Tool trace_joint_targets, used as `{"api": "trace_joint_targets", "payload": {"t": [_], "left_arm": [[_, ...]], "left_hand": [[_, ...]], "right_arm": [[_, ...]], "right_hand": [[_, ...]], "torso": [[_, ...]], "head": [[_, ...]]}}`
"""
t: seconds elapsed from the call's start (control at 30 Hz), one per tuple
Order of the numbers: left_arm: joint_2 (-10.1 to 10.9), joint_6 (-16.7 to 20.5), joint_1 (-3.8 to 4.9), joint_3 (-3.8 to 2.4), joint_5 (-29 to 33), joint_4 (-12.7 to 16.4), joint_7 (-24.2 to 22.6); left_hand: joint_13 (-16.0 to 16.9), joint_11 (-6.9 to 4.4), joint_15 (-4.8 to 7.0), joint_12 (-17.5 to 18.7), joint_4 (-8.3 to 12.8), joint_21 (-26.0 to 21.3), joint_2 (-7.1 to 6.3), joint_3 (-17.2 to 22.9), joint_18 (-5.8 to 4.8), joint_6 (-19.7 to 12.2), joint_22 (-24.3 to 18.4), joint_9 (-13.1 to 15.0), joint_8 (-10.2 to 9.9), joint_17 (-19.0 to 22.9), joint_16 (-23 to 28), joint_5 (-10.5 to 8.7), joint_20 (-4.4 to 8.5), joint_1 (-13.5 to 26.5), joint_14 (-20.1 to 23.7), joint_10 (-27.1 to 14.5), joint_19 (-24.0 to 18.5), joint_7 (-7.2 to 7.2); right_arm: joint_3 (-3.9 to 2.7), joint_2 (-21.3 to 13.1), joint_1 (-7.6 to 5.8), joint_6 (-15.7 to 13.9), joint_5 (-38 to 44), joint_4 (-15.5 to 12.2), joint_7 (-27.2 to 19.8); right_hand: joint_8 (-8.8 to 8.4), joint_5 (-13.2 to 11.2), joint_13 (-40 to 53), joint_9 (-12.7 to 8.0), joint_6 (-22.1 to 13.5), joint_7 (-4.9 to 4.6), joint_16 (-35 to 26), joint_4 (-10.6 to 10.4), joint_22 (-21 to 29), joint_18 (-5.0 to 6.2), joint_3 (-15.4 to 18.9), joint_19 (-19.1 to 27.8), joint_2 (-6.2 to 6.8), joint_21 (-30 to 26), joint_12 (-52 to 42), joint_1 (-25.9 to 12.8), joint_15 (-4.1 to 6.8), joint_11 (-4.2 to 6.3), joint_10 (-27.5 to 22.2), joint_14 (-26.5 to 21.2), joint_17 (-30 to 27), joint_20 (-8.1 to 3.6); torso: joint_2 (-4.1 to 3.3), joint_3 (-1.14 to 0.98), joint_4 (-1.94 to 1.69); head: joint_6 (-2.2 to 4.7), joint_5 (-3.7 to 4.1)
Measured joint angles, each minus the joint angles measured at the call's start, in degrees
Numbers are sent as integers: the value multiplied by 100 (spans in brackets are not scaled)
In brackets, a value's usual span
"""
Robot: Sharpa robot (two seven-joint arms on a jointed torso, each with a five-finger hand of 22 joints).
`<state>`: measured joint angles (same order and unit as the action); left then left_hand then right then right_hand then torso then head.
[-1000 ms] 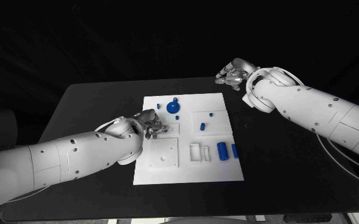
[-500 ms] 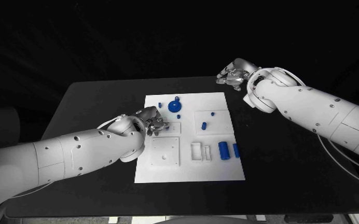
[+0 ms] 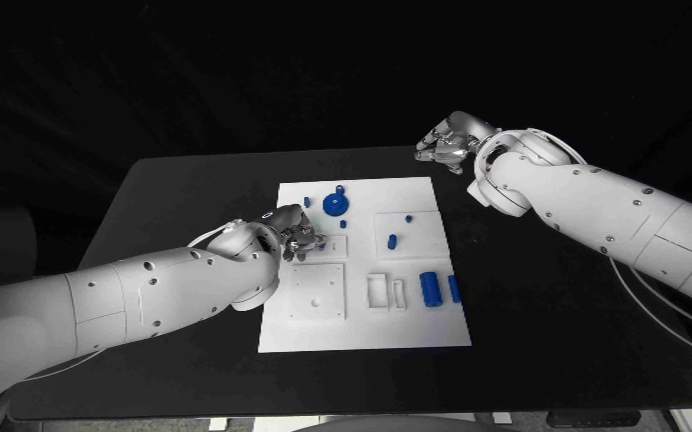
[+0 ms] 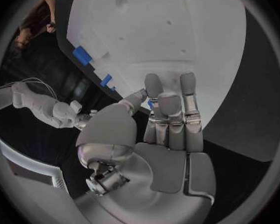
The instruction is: Assemble the parts on the task board
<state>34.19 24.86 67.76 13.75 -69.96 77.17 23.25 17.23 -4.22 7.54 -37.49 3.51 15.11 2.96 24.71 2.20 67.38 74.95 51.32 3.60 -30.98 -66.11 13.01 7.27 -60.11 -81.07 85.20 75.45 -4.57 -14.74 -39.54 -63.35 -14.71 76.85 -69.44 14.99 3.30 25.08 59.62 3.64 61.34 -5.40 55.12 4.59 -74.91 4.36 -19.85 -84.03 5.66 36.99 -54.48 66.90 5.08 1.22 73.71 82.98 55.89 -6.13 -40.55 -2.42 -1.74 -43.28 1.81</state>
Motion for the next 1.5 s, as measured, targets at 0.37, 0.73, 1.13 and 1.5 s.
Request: {"api": "trace_joint_targets", "payload": {"t": [0.37,0.73,1.13,1.5], "left_arm": [[-24,-90,0,-2,5,-51,11],[-33,-164,6,-7,5,-61,12],[-8,-231,8,-8,11,-45,-1],[12,-228,7,-8,37,-42,-26]], "left_hand": [[-5,0,-10,0,1,-26,0,0,0,0,-1,-1,-12,10,0,-22,21,0,-8,0,21,0],[-11,0,-11,0,1,-61,0,-1,-60,1,-2,4,-10,17,0,-44,21,0,-9,1,21,0],[-28,0,-6,0,0,-149,-56,-15,-55,7,-3,-339,6,34,0,-89,21,-87,13,1,63,6],[-28,-8,9,0,-24,-149,-59,-39,-49,10,-4,-380,4,34,0,-112,41,-117,2,8,83,8]], "right_arm": [[0,3,0,4,0,4,1],[0,5,2,11,-11,12,2],[0,3,6,15,-58,6,-3],[0,2,18,24,-90,13,-6]], "right_hand": [[0,0,0,0,0,0,0,0,0,0,0,0,0,0,0,0,0,0,0,0,0,0],[0,0,-13,0,0,0,-26,0,0,0,0,0,0,-40,26,0,0,-1,0,0,-9,0],[0,34,-19,0,0,0,-26,-17,0,0,-17,0,0,-40,26,0,0,-21,-19,0,-8,0],[0,34,-19,0,0,0,-25,-17,0,0,-17,0,0,-40,26,0,0,-20,-19,0,-8,0]], "torso": [[2,-4,0],[2,3,-3],[-1,3,-7],[-1,3,-1]], "head": [[-15,16],[-26,29],[-51,46],[-57,42]]}}
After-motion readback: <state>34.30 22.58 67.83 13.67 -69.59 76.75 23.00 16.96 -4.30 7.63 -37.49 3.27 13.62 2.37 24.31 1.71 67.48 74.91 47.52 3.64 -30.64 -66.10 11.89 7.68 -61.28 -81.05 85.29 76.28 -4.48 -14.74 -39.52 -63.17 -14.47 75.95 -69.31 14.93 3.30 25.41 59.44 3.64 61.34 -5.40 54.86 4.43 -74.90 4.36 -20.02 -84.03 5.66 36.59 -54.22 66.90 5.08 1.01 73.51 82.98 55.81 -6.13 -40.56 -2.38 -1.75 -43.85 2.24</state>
